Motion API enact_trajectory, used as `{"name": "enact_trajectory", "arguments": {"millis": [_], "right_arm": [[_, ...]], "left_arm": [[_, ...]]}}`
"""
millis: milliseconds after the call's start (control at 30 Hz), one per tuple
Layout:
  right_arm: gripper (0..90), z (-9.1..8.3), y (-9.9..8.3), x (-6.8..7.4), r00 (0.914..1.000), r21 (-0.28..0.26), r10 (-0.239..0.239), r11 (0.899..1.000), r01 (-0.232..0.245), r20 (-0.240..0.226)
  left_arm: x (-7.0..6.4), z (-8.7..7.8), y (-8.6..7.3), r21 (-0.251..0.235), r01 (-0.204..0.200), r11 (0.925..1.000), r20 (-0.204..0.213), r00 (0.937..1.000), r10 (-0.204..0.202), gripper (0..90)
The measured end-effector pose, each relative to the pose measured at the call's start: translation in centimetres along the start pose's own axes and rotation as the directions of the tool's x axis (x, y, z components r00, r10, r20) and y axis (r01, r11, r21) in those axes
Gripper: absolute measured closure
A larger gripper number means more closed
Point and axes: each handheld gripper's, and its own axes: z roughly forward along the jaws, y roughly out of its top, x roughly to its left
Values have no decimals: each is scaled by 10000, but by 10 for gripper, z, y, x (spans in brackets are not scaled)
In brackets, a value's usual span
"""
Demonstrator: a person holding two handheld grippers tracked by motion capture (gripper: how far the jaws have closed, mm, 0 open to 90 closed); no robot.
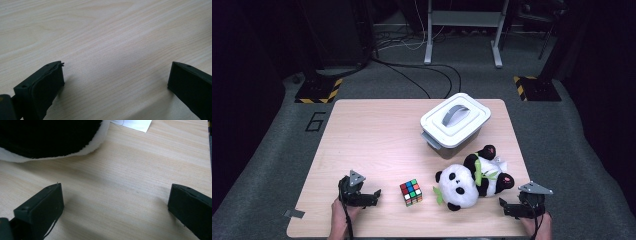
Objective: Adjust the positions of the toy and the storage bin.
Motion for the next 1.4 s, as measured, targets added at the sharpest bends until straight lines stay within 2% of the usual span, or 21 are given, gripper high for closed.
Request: {"name": "enact_trajectory", "arguments": {"millis": [433, 567, 700, 733, 833, 867, 900, 933, 1100, 1167, 1233, 1267, 1400], "right_arm": [[0, 0, 0, 0, 10000, 19, 21, 10000, -21, -36], [0, 0, 0, 0, 10000, 27, 44, 10000, -44, 0], [0, 0, 0, -1, 10000, 0, 43, 10000, -43, -3], [0, 0, 0, -1, 10000, -6, 43, 10000, -43, 1], [0, 0, 0, -1, 10000, 9, 40, 10000, -40, 0], [0, 0, 0, 0, 10000, 11, 39, 10000, -39, 7], [0, 0, 0, 0, 10000, 11, 39, 10000, -39, 7], [0, 0, 0, 0, 10000, 18, 45, 10000, -45, 16], [0, 0, 0, 0, 10000, 11, 43, 10000, -43, 10], [0, 0, 0, 0, 10000, 16, 40, 10000, -40, 12], [0, 0, 0, 0, 10000, 14, 40, 10000, -40, 10], [0, 0, 0, -1, 10000, -10, 4, 10000, -4, 6], [0, 0, 0, -1, 10000, -8, 20, 10000, -20, 13]], "left_arm": [[1, 0, 1, 117, -71, 9999, 104, 9999, 69, 1], [0, 0, 0, -6, -43, 10000, 52, 10000, 43, 0], [-1, -5, 1, 71, -190, 9998, 280, 9994, 188, 1], [-3, -8, 4, 18, -252, 9997, 458, 9986, 251, 1], [-6, -11, 7, -68, -392, 9992, 568, 9976, 395, 0], [-9, -13, 10, -104, -433, 9990, 748, 9962, 439, 0], [-9, -13, 10, -104, -433, 9990, 748, 9962, 439, 0], [-12, -16, 15, -94, -643, 9979, 902, 9938, 649, 0], [-17, -22, 24, -291, -886, 9956, 1132, 9894, 914, 0], [-22, -27, 31, -432, -1056, 9935, 1356, 9846, 1106, 0], [-24, -29, 33, -535, -1123, 9922, 1369, 9835, 1187, 0], [-27, -33, 37, -670, -1231, 9901, 1496, 9799, 1319, 0], [-31, -39, 43, -917, -1214, 9884, 1699, 9761, 1357, 0]]}}
